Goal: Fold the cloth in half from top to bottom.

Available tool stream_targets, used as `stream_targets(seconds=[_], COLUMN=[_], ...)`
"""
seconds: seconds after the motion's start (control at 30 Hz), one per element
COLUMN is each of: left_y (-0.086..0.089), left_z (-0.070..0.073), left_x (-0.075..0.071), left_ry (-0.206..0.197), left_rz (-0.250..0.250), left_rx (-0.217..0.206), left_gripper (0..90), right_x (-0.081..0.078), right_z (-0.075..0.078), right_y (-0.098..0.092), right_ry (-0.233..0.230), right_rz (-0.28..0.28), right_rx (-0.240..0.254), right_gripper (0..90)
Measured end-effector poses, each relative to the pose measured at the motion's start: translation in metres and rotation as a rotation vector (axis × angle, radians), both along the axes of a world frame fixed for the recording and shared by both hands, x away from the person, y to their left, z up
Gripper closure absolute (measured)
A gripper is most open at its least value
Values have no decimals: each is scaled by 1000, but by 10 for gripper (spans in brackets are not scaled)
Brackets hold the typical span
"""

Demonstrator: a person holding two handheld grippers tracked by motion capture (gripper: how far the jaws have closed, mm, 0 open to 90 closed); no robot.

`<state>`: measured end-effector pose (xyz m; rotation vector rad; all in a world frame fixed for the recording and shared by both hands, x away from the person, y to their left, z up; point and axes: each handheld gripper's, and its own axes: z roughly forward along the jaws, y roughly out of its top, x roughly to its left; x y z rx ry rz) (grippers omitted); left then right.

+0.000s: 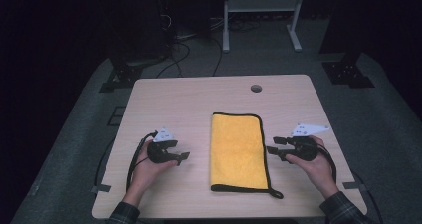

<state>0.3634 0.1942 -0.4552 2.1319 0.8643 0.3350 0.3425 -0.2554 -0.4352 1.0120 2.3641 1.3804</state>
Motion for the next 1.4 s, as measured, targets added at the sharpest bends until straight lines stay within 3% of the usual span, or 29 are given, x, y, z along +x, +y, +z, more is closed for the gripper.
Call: stream_targets(seconds=[0.3,0.6,0.8,1.07,1.17,1.27,1.4], left_y=[-27,-54,-72,-99,-107,-111,-111], left_z=[17,23,19,1,-7,-13,-16], left_x=[43,90,114,135,138,141,141], left_ry=[-22,-32,-21,26,34,50,56], left_rz=[-39,-43,-37,-29,-32,-34,-38], left_rx=[-21,-32,-7,7,35,62,58], left_gripper=[392,393,423,409,397,397,413], right_x=[49,92,119,142,144,145,146], right_z=[0,-7,-17,-33,-37,-44,-48], right_y=[6,18,21,24,28,33,35], right_ry=[-11,-6,13,60,53,51,46], right_rz=[-12,-15,-38,-56,-52,-51,-33], right_rx=[-35,-69,-72,-95,-92,-133,-131], right_gripper=[435,407,400,372,370,359,318])
